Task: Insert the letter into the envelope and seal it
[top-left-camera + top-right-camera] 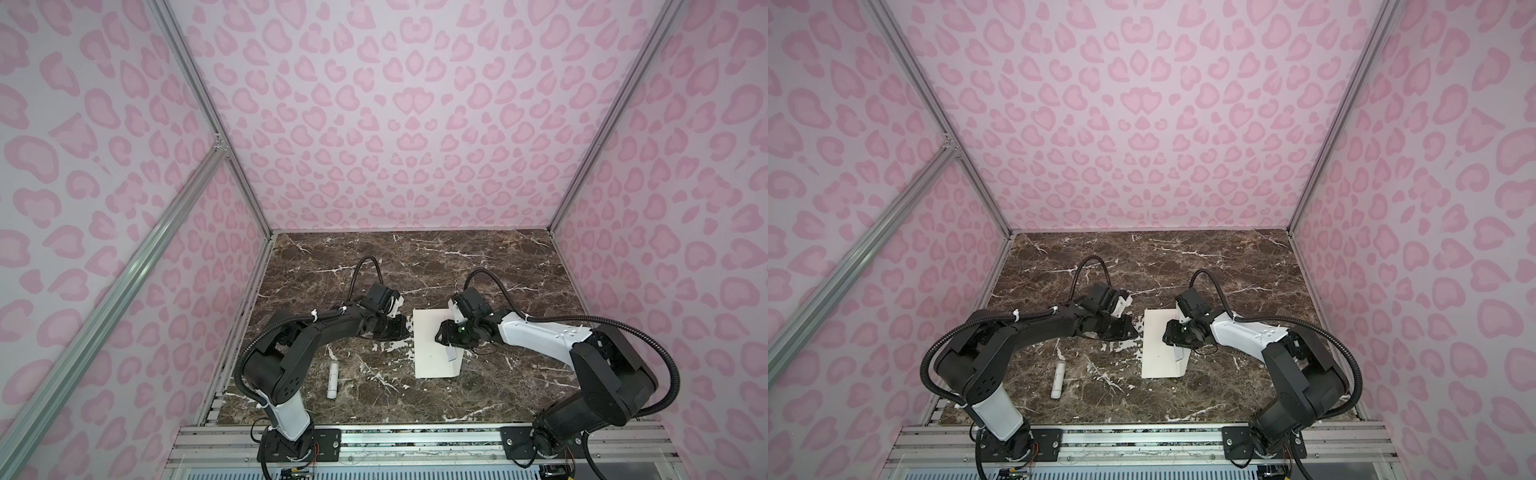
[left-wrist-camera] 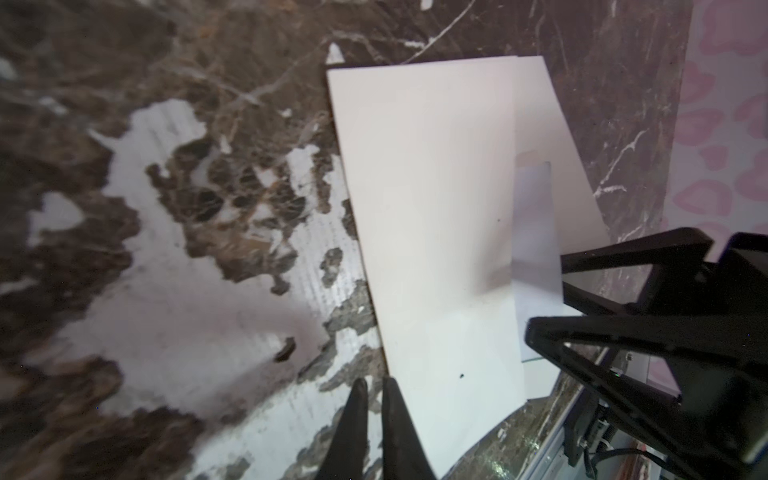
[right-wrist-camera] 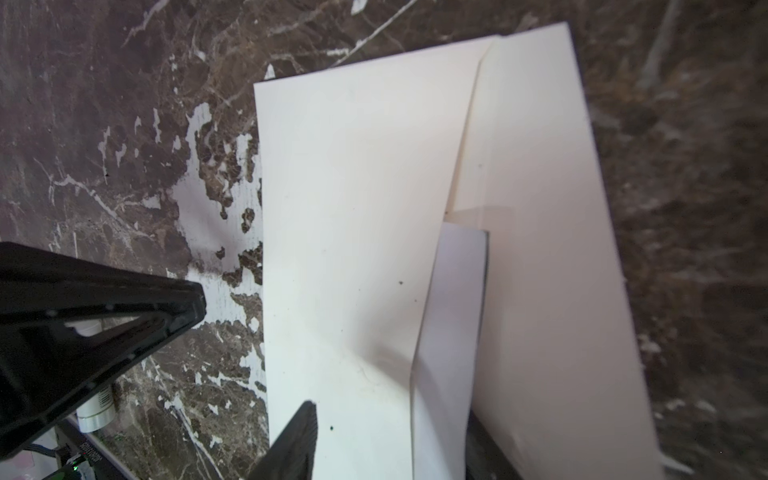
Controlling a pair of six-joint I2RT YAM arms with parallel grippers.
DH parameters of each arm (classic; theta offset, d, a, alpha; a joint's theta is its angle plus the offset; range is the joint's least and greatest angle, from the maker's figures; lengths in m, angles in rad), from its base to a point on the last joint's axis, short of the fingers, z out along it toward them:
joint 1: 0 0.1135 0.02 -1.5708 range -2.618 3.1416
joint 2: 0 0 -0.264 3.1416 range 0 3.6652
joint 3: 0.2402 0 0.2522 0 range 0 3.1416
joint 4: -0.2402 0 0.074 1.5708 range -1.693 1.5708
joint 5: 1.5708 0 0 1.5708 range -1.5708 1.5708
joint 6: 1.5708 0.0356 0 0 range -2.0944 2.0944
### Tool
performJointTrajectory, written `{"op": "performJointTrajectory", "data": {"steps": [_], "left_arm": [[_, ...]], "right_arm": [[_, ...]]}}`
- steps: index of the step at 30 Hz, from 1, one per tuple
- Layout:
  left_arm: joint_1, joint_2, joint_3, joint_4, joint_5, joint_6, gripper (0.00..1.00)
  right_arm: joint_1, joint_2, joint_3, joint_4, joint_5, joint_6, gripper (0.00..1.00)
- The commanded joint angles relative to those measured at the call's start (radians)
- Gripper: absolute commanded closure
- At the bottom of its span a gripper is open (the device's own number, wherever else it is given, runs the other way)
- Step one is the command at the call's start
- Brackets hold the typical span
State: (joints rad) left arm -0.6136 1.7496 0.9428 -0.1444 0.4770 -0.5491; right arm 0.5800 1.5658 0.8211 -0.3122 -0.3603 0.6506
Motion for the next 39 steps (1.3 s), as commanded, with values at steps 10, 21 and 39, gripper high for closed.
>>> {"op": "performJointTrajectory", "data": {"steps": [10, 21, 39], "left_arm": [[-0.035, 0.125, 0.082, 0.050, 0.027, -0.019, 0.88], [-0.023, 0.167, 0.086, -0.040, -0.050, 0.023, 0.91], [-0.009, 0.176, 0.072, -0.048, -0.048, 0.040, 0.92]], "right_arm": [[-0.003, 0.000, -0.017, 0.041, -0.032, 0.012, 0.46], [-0.017, -0.025, -0.026, 0.018, -0.022, 0.004, 0.41], [-0.045, -0.015, -0.063, 0.014, -0.005, -0.002, 0.55]]}}
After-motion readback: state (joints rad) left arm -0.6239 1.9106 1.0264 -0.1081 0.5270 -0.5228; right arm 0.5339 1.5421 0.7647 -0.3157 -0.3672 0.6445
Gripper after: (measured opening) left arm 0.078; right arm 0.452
